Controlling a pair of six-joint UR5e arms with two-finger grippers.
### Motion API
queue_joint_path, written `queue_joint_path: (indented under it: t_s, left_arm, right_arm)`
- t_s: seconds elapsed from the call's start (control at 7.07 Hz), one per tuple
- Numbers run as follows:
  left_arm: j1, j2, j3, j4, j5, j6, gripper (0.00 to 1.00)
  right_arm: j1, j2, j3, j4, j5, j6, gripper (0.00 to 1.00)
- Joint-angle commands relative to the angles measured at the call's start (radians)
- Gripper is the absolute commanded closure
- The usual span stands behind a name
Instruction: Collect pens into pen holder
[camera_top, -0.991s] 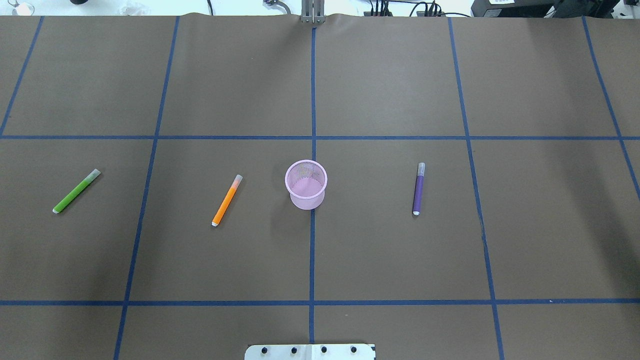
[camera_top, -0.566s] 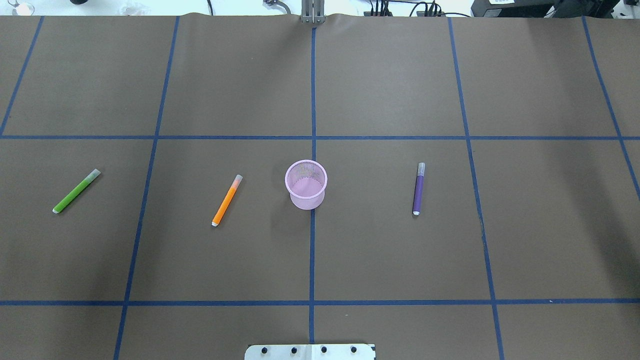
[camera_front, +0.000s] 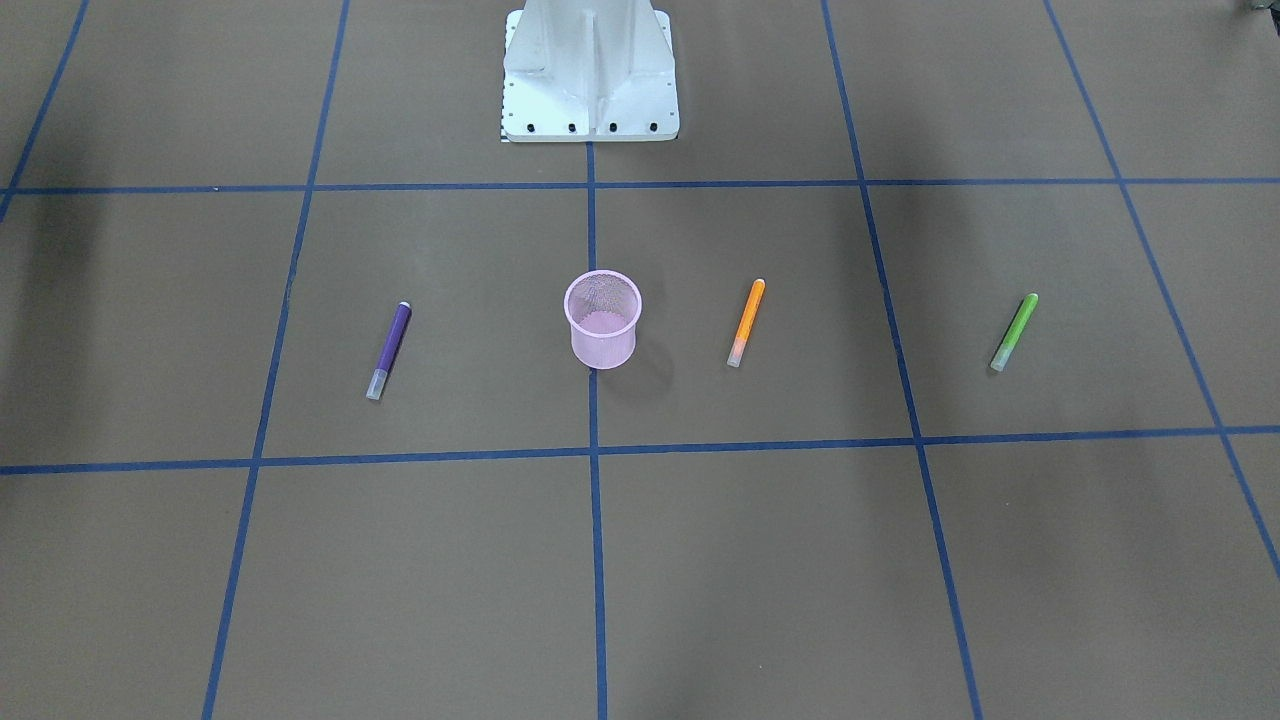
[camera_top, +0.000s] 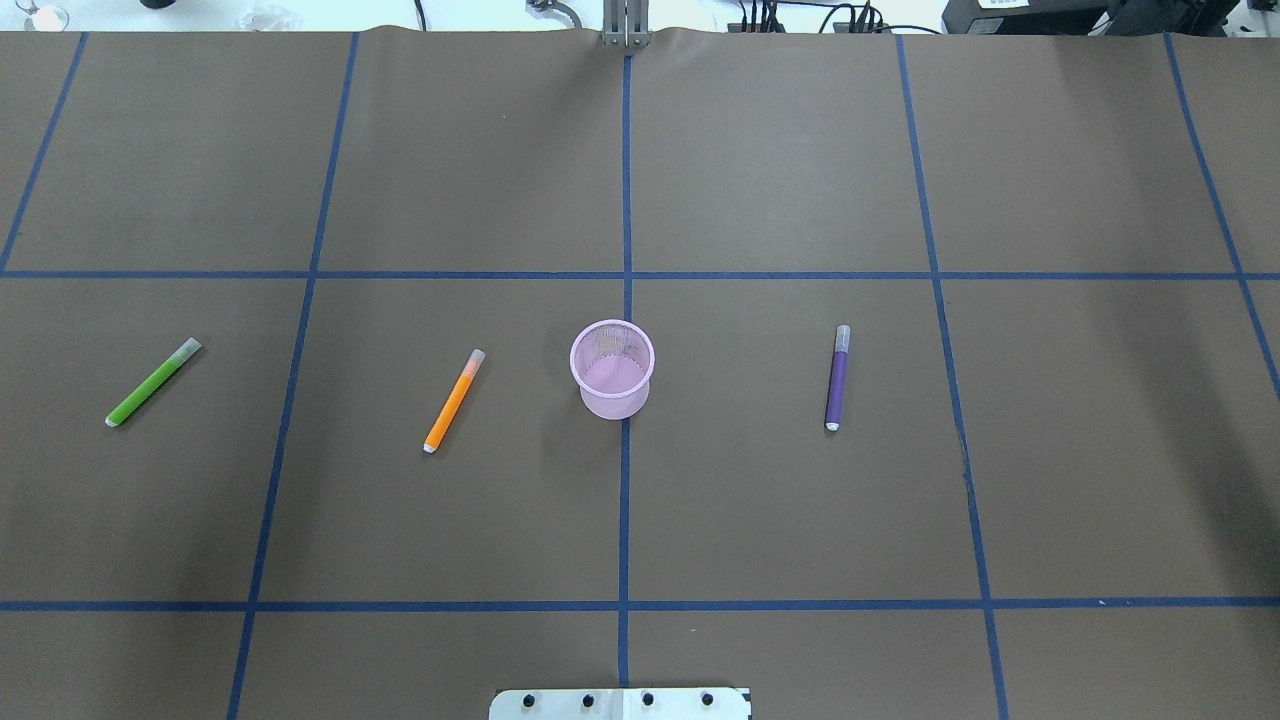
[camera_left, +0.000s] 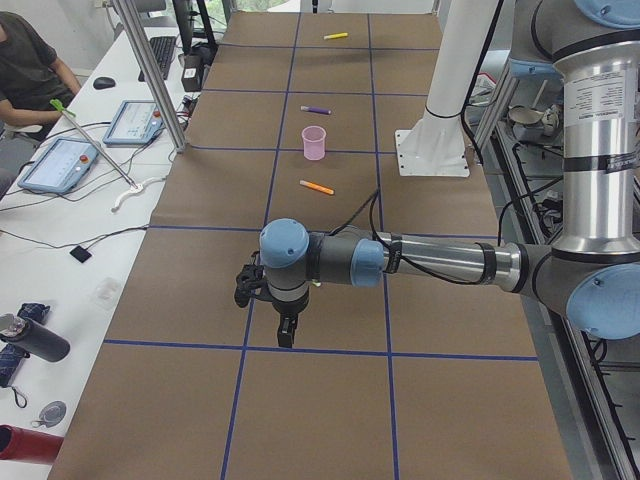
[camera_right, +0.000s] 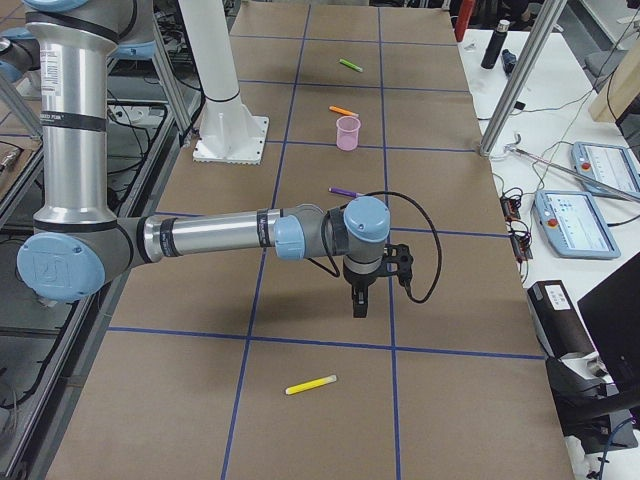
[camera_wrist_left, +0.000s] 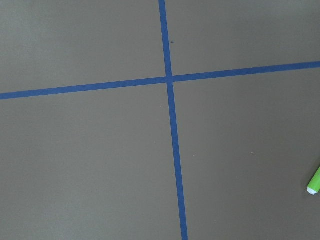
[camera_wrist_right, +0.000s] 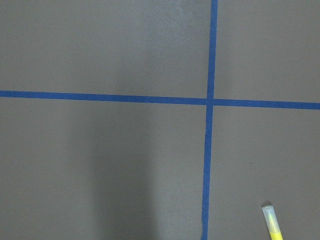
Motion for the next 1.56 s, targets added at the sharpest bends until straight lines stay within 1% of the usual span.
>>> queue_joint_path:
  t_s: [0.0, 0.14, 0.42, 0.57, 0.71, 0.85, 0.99, 1.13, 1.27, 1.42]
  left_arm:
    - [0.002, 0.001, 0.014, -0.003, -0.134, 0.001, 0.0]
    - [0.016, 0.0, 0.01, -0.006, -0.142, -0.009, 0.0]
    - [0.046, -0.002, 0.002, -0.006, -0.142, -0.011, 0.0]
    - [0.063, -0.002, -0.006, -0.006, -0.142, -0.025, 0.0]
    - [0.08, -0.003, -0.03, -0.006, -0.142, -0.067, 0.0]
    - [0.127, -0.011, -0.067, -0.005, -0.139, -0.131, 0.0]
    - [0.192, -0.026, -0.076, -0.064, -0.128, -0.205, 0.0]
    - [0.241, -0.043, -0.076, -0.127, -0.127, -0.254, 0.0]
    - [0.258, -0.061, -0.076, -0.141, -0.127, -0.305, 0.0]
    - [0.287, -0.089, -0.076, -0.141, -0.125, -0.343, 0.0]
  right_arm:
    - [-0.018, -0.003, -0.02, 0.027, 0.0, -0.002, 0.0]
    - [-0.027, -0.007, -0.034, 0.076, 0.001, -0.002, 0.0]
    - [-0.094, -0.008, -0.039, 0.084, 0.024, 0.006, 0.0]
    - [-0.099, -0.008, -0.039, 0.086, 0.023, 0.006, 0.0]
    - [-0.099, -0.008, -0.039, 0.084, 0.003, 0.003, 0.0]
    - [-0.099, -0.012, -0.058, 0.086, -0.038, -0.005, 0.0]
    - [-0.099, -0.005, -0.084, 0.086, -0.048, -0.023, 0.02]
    - [-0.099, 0.005, -0.127, 0.086, -0.05, -0.138, 0.02]
    - [-0.099, 0.018, -0.156, 0.086, -0.05, -0.161, 0.02]
    - [-0.099, 0.028, -0.193, 0.086, -0.068, -0.164, 0.02]
